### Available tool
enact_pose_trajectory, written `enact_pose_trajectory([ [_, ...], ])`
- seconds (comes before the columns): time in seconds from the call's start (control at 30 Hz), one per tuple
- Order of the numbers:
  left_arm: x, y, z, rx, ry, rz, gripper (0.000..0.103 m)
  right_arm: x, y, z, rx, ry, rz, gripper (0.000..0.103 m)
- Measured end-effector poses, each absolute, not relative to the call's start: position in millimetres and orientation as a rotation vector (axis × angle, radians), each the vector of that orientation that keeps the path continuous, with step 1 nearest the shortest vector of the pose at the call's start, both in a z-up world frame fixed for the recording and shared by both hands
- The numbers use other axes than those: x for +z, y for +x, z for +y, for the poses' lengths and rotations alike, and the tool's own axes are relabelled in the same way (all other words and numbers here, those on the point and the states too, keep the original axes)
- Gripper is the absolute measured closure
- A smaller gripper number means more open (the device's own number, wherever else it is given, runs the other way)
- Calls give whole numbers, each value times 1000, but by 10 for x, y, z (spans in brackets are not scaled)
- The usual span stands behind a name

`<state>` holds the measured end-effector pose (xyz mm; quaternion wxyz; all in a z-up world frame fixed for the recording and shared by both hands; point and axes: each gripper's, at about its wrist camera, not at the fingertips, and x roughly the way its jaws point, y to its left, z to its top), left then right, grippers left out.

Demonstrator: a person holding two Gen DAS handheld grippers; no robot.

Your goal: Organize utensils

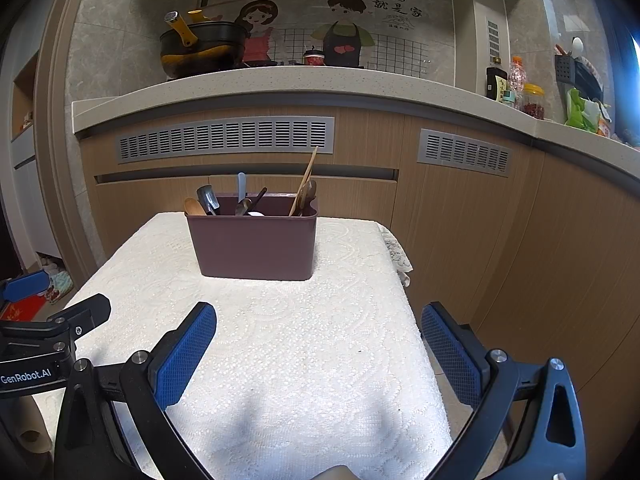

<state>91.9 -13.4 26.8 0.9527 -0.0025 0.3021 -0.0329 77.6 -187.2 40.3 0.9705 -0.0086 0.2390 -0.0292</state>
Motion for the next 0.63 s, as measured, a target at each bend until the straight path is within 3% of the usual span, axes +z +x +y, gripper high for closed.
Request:
enact_pose_trajectory([
  [0.63, 257, 901, -138, -63, -7, 608, 0, 396, 783, -1870, -57, -19, 483, 1],
])
